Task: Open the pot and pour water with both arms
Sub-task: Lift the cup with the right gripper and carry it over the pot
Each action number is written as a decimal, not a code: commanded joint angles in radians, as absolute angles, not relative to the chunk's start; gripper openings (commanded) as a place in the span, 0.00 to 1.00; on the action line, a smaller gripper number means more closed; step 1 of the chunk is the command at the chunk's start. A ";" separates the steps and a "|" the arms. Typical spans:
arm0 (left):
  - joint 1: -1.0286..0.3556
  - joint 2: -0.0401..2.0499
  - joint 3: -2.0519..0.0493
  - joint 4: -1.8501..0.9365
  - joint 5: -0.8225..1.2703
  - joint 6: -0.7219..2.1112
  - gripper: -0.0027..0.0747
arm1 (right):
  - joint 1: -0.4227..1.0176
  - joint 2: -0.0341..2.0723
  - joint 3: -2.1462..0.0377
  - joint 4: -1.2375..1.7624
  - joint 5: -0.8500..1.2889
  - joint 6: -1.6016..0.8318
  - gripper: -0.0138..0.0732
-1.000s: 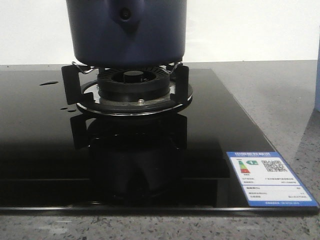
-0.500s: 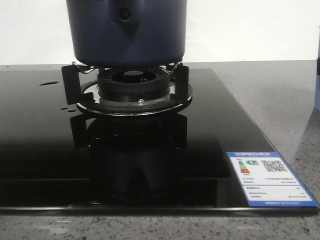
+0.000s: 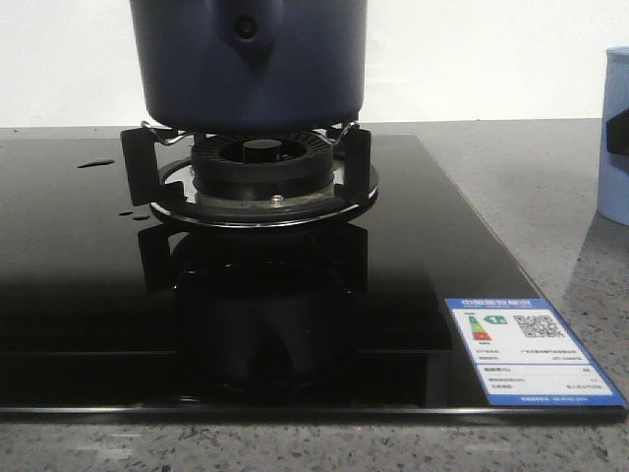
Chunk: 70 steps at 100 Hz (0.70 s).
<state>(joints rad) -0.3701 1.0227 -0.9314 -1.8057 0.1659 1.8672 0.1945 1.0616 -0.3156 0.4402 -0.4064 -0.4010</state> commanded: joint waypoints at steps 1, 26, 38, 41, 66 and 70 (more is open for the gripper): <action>-0.377 1.007 -0.968 -1.862 0.201 1.859 0.43 | 0.199 1.055 -0.345 0.429 -0.484 -0.402 0.55; -0.377 1.003 -0.968 -1.862 0.201 1.859 0.43 | 0.201 1.046 -0.352 0.350 -0.484 -0.402 0.47; -0.377 0.994 -0.968 -1.862 0.201 1.859 0.43 | 0.203 1.015 -0.412 0.301 -0.385 -0.402 0.47; -0.377 0.989 -0.968 -1.862 0.201 1.859 0.43 | 0.203 1.011 -0.438 0.296 -0.340 -0.402 0.47; -0.377 0.980 -0.968 -1.862 0.201 1.857 0.43 | 0.203 1.009 -0.728 0.238 -0.096 -0.402 0.47; -0.377 0.980 -0.968 -1.862 0.201 1.855 0.43 | 0.203 1.015 -0.773 0.228 -0.064 -0.402 0.47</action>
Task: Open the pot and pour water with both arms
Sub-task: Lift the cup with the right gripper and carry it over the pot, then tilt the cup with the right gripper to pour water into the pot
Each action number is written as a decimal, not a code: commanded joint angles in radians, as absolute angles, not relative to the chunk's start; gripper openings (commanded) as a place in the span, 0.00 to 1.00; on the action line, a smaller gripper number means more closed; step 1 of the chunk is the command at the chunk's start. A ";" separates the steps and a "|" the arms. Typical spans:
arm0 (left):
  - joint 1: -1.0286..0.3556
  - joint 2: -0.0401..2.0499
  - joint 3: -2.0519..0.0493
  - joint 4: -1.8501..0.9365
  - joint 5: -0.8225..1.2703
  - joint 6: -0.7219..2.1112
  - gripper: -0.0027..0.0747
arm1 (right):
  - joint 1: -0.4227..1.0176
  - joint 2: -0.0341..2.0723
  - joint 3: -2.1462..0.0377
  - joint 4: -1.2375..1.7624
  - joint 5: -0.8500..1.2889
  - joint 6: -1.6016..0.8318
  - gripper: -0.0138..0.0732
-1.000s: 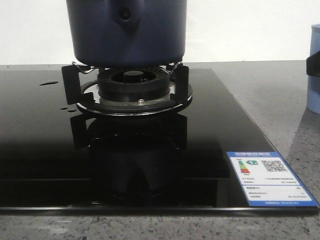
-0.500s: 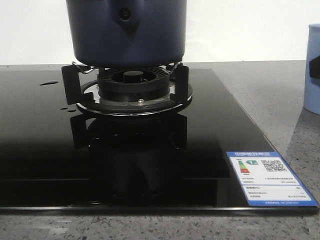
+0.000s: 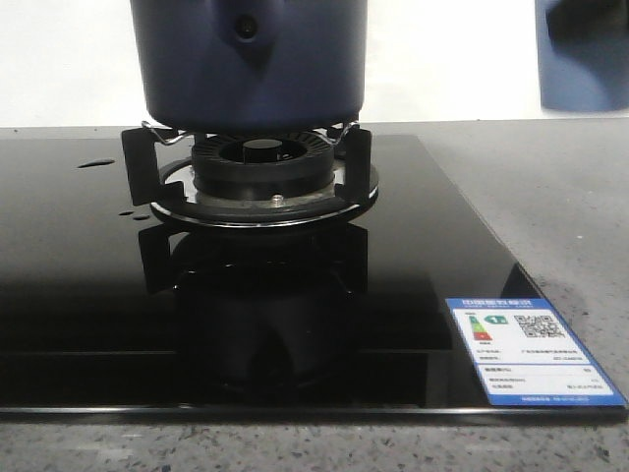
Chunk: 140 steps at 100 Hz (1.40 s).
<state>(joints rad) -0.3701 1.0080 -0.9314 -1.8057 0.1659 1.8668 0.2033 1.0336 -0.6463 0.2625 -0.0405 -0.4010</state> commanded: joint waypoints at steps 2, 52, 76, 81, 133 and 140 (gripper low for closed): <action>-0.377 0.980 -0.968 -1.862 0.203 1.855 0.43 | 0.203 1.017 -0.788 0.225 -0.049 -0.402 0.47; -0.377 0.980 -0.968 -1.862 0.228 1.852 0.43 | 0.388 1.188 -1.137 0.154 0.058 -0.402 0.47; -0.377 0.980 -0.968 -1.862 0.233 1.852 0.43 | 0.454 1.277 -1.244 0.020 0.147 -0.402 0.47; -0.377 0.980 -0.968 -1.862 0.233 1.852 0.43 | 0.465 1.289 -1.261 -0.023 0.169 -0.402 0.47; -0.377 0.980 -0.968 -1.862 0.233 1.852 0.43 | 0.523 1.319 -1.313 -0.371 0.254 -0.402 0.47; -0.377 0.980 -0.968 -1.862 0.233 1.852 0.43 | 0.527 1.322 -1.313 -0.407 0.249 -0.402 0.47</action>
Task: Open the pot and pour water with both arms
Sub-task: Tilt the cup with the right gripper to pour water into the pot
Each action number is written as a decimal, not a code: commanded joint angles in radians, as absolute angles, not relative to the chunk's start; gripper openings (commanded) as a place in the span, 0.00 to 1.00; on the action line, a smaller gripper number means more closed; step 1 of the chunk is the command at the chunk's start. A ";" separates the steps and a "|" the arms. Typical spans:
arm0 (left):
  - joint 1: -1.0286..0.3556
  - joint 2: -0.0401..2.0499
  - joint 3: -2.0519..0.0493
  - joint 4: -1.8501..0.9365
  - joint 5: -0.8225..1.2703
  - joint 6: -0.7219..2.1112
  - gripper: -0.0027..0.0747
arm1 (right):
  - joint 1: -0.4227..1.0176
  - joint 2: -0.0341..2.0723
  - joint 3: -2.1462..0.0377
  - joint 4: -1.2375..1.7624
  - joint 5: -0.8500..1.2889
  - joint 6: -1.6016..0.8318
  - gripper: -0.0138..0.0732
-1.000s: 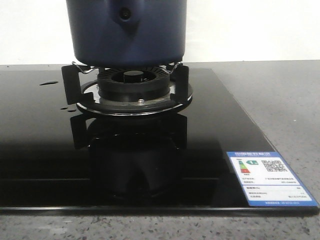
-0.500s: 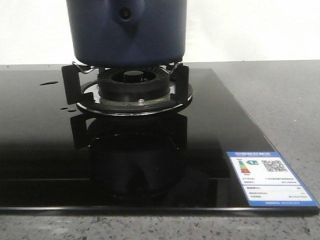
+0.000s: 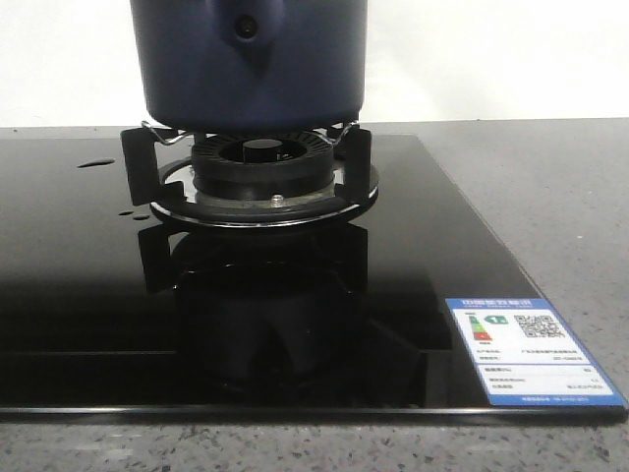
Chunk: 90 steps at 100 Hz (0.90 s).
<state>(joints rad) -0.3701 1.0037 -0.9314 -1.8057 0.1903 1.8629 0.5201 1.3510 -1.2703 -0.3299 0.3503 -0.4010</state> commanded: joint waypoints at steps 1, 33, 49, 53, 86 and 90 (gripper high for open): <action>-0.377 0.980 -0.968 -1.862 0.233 1.852 0.43 | 0.528 1.324 -1.313 -0.408 0.249 -0.402 0.47; -0.377 0.980 -0.968 -1.862 0.233 1.852 0.43 | 0.535 1.371 -1.344 -0.452 0.265 -0.402 0.47; -0.377 0.980 -0.968 -1.862 0.233 1.852 0.43 | 0.535 1.381 -1.379 -0.502 0.276 -0.402 0.47; -0.377 0.980 -0.968 -1.862 0.233 1.852 0.43 | 0.539 1.381 -1.387 -0.520 0.276 -0.402 0.47; -0.377 0.980 -0.968 -1.862 0.231 1.852 0.43 | 0.574 1.420 -1.392 -0.628 0.276 -0.402 0.47; -0.377 0.980 -0.968 -1.862 0.228 1.852 0.43 | 0.574 1.424 -1.392 -0.640 0.276 -0.402 0.47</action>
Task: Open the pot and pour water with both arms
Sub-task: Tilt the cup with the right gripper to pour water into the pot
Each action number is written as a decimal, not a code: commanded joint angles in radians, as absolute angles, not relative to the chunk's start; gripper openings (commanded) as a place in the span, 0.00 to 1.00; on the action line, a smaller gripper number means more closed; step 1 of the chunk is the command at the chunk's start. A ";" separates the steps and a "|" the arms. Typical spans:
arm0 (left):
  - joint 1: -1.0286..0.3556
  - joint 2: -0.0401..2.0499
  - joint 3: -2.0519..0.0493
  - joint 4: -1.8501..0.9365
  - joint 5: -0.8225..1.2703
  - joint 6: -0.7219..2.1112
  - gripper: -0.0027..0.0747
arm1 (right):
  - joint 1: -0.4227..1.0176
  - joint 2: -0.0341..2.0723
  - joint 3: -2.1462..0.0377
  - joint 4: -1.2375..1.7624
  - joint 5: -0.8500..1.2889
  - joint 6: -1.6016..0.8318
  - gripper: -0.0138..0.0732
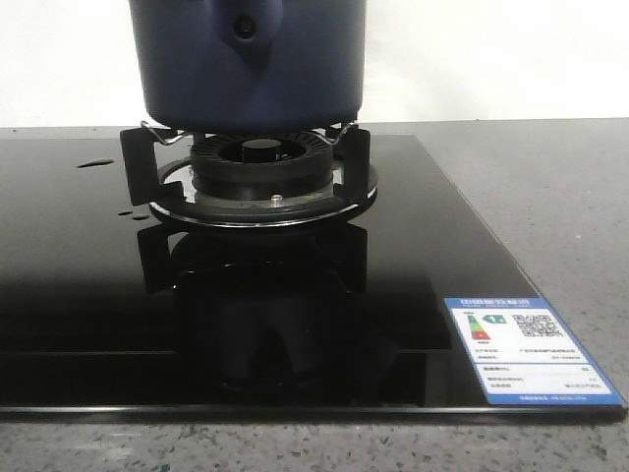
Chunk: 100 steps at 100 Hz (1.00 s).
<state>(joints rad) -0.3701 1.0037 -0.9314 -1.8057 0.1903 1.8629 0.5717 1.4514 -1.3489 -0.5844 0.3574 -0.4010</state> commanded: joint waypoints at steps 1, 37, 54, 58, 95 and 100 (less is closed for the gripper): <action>-0.377 0.980 -0.968 -1.862 0.228 1.852 0.43 | 0.574 1.424 -1.392 -0.643 0.276 -0.402 0.46; -0.377 0.980 -0.968 -1.862 0.228 1.852 0.43 | 0.574 1.458 -1.392 -0.820 0.245 -0.402 0.46; -0.377 0.980 -0.968 -1.862 0.228 1.852 0.43 | 0.574 1.464 -1.392 -0.883 0.183 -0.402 0.47; -0.377 0.980 -0.968 -1.862 0.228 1.852 0.43 | 0.574 1.466 -1.392 -0.903 0.180 -0.402 0.46; -0.377 0.980 -0.968 -1.862 0.228 1.852 0.43 | 0.574 1.490 -1.392 -0.945 0.182 -0.402 0.46; -0.377 0.980 -0.968 -1.862 0.228 1.852 0.43 | 0.574 1.493 -1.392 -0.955 0.182 -0.402 0.46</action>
<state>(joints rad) -0.3701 1.0037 -0.9314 -1.8057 0.1903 1.8629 0.5717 1.5314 -1.3489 -0.9076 0.2453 -0.4010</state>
